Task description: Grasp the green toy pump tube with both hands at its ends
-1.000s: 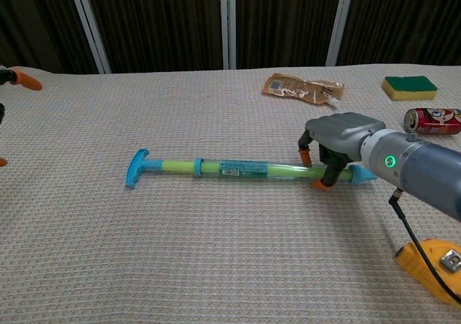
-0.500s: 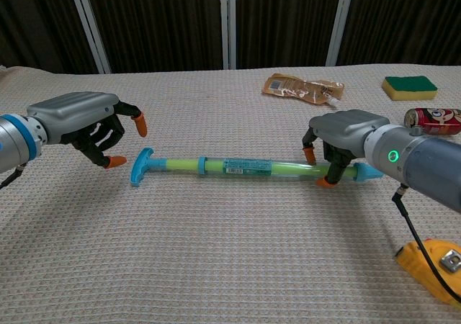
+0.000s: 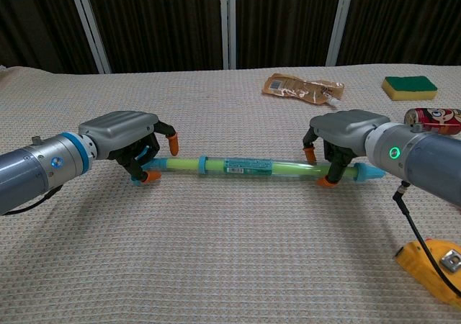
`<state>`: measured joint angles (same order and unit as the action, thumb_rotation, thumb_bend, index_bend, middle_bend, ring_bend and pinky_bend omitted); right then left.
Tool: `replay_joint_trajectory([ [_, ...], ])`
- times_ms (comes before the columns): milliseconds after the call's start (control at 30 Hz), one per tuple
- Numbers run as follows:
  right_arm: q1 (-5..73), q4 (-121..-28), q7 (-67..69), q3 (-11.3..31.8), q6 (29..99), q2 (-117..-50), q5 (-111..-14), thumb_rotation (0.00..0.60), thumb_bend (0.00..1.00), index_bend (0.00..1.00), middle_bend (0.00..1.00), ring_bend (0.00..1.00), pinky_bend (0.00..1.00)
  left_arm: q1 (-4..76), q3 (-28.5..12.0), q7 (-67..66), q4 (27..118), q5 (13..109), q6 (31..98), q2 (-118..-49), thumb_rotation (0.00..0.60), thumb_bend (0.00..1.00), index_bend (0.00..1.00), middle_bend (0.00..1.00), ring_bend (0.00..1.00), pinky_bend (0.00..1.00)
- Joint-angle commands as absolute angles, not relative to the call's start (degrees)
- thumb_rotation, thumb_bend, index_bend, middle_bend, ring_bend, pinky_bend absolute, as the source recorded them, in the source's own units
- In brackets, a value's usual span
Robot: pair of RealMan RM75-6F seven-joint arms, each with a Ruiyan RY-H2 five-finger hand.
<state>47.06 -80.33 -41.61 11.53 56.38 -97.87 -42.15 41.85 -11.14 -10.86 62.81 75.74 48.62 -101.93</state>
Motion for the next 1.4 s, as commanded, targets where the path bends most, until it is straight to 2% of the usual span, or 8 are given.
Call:
replay_joint_trajectory([
  [33, 47.1, -80.6, -41.4, 11.5, 56.5, -97.6, -42.3, 0.600, 0.41, 0.66, 1.00, 1.00, 1.00, 42.2, -11.1, -10.8, 61.8, 75.1, 48.3, -102.7, 0.600, 0.33, 0.39, 0.78, 0.76, 0.97],
  [233, 47.1, -81.3, -41.2, 11.2, 56.9, -97.0, -42.4, 0.600, 0.41, 0.66, 1.00, 1.00, 1.00, 42.6, -10.9, -10.5, 60.4, 74.3, 48.3, -103.8, 0.600, 0.37, 0.44, 0.78, 0.76, 0.97],
  [333, 47.1, -81.5, -41.1, 11.0, 57.0, -96.7, -42.4, 0.600, 0.41, 0.66, 1.00, 1.00, 1.00, 42.8, -10.9, -10.3, 60.0, 74.2, 48.6, -104.0, 0.600, 0.37, 0.49, 0.78, 0.76, 0.97],
  [500, 47.1, -81.6, -41.0, 10.8, 57.1, -96.6, -42.4, 0.600, 0.41, 0.66, 1.00, 1.00, 1.00, 42.8, -10.8, -10.0, 59.8, 74.5, 49.7, -104.3, 0.600, 0.45, 0.62, 0.78, 0.76, 0.97],
  [600, 47.1, -81.7, -41.0, 10.6, 57.2, -96.5, -42.5, 0.600, 0.42, 0.66, 1.00, 1.00, 1.00, 42.7, -10.6, -9.9, 59.7, 74.9, 50.6, -104.4, 0.600, 0.45, 0.68, 0.79, 0.76, 0.97],
  [900, 46.8, -82.1, -41.3, 10.0, 58.4, -95.8, -43.1, 0.600, 0.43, 0.67, 1.00, 1.00, 1.00, 42.4, -10.3, -10.4, 60.1, 74.5, 51.5, -103.8, 0.600, 0.46, 0.74, 0.79, 0.76, 0.97],
  [1400, 44.6, -85.6, -40.3, 9.3, 62.1, -89.8, -46.9, 0.600, 0.43, 0.67, 1.00, 1.00, 1.00, 39.7, -9.7, -8.5, 61.1, 73.1, 53.3, -98.9, 0.600, 0.46, 0.75, 0.79, 0.76, 0.97],
])
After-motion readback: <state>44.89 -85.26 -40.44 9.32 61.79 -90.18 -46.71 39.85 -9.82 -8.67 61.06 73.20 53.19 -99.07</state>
